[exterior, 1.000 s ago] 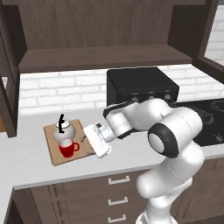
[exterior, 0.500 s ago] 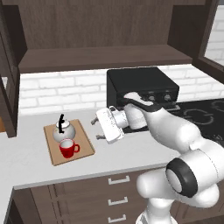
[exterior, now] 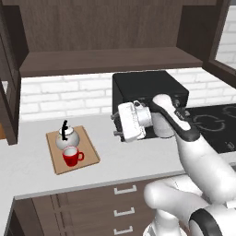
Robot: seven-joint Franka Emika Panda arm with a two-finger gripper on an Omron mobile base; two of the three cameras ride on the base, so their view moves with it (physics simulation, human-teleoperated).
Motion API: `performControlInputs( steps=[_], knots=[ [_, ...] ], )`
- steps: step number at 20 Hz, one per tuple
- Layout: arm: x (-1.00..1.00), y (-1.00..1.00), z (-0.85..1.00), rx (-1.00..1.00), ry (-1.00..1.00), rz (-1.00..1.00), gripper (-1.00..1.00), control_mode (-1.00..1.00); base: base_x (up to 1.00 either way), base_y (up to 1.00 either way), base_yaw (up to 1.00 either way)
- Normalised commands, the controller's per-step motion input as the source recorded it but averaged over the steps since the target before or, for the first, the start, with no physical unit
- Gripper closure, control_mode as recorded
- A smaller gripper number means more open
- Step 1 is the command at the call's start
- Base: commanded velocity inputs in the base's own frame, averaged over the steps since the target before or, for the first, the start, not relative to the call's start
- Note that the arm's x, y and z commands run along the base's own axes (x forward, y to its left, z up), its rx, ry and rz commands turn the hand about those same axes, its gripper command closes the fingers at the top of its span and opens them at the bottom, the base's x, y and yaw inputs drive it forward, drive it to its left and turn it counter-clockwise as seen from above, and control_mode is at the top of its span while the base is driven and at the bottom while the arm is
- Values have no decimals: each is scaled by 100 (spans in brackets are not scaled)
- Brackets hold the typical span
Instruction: Pick the kettle from the counter and place it on the tray. Then pick the mug from the cabinet and place it on the tray. Then close the cabinet doors.
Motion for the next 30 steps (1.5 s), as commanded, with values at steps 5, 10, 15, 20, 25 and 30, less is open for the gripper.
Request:
performControlInputs(
  steps=[5, 10, 15, 20, 25, 30],
  knots=[
    [-54, -54, -10, 1, -5, -21, -100, -100, 0, 0, 0],
    [-46, -63, -19, 1, -9, -18, -100, -100, 0, 0, 0],
    [-22, -62, 0, 1, -8, -25, -100, -100, 0, 0, 0],
    [-12, -56, 5, 0, -12, -24, -100, -100, 0, 0, 0],
    [-4, -48, -1, 0, -17, -18, -100, -100, 0, 0, 0],
    [-5, -44, -3, 0, -25, -12, -100, -100, 0, 0, 0]
  ],
)
